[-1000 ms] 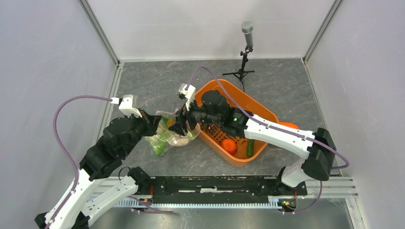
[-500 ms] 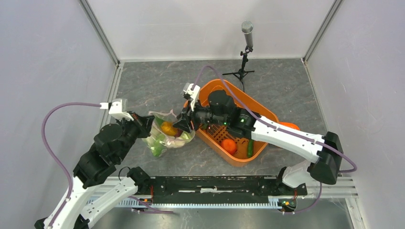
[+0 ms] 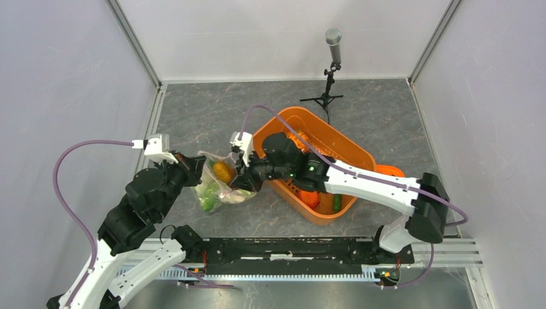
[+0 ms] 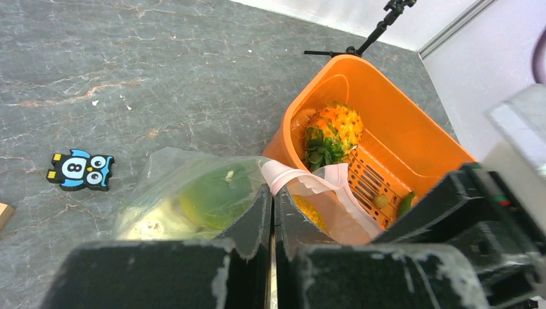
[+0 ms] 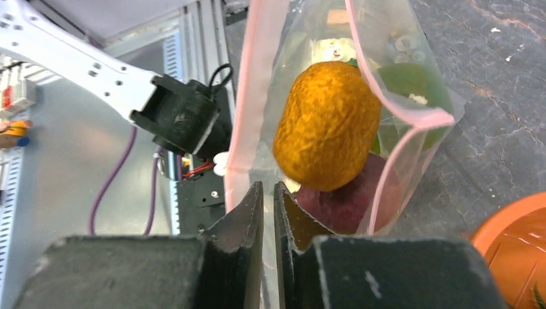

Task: Place the food in the zip-top bag and seal the zipper
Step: Place the fake fruit in the zipper food storage bag, then pick up the fake vegetable from the bin.

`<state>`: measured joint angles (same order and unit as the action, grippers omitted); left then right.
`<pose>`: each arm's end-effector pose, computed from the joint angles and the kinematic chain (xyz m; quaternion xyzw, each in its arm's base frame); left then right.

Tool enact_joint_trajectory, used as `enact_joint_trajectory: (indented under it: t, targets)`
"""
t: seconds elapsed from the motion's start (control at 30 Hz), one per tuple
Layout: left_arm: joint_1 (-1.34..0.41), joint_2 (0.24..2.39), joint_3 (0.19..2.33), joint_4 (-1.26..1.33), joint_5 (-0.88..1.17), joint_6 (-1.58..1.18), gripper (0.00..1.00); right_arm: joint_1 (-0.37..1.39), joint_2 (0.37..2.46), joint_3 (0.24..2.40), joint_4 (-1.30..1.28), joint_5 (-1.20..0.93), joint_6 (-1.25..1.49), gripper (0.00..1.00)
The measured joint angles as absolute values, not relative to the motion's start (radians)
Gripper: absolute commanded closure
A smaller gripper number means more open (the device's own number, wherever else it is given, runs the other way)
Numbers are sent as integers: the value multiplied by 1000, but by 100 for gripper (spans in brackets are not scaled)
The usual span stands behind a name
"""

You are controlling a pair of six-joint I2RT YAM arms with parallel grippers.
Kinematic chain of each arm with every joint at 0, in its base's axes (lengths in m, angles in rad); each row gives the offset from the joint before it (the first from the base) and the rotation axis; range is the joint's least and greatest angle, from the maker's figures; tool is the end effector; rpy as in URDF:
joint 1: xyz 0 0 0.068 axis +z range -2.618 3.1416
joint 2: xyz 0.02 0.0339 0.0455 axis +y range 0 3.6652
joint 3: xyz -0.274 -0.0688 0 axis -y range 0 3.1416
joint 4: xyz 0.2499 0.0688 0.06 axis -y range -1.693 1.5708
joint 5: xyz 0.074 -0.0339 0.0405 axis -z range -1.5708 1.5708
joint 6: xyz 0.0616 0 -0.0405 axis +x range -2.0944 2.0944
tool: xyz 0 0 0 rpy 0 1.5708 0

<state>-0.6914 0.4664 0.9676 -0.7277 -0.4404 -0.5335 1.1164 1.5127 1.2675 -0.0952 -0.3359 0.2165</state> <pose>0.0876 -0.0384 0.3803 -0.0754 0.7719 -0.2095 0.5954 0.1510 0.3554 0.3405 -0.4371 0.6831 0.4591 0.3629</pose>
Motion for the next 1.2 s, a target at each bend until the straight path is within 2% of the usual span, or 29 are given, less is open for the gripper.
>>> enact_joint_trajectory:
  t: [0.2,0.4,0.53,0.6,0.77,0.83,0.87,1.0,1.2]
  targets:
    - [-691,489,968,-724,-424,-538,98,1123,1664,1391,-152,-256,172,82]
    - [-691,490,968,-723,-416,-541,98,1121,1692,1429,-167,-149,93,69]
    - [-691,489,968,-723,-417,-541,98,1119,1636,1423,-170,-157,58,50]
    - [-691,489,968,-723,-417,-541,98,1119,1547,1362,-158,-161,52,33]
    - [-691,489,968,-723,-419,-541,98,1118,1240,1209,-152,-7,66,27]
    - [-691,489,968,-723,-422,-541,98,1106,1178,1200,-175,139,104,21]
    - [-691,490,968,-722,-424,-541,98,1092,1166,1195,-192,207,129,13]
    - [-691,493,968,-720,-427,-541,98,1019,1176,1118,-302,442,289,11]
    - [-691,493,967,-715,-425,-541,98,931,1229,953,-493,557,517,9]
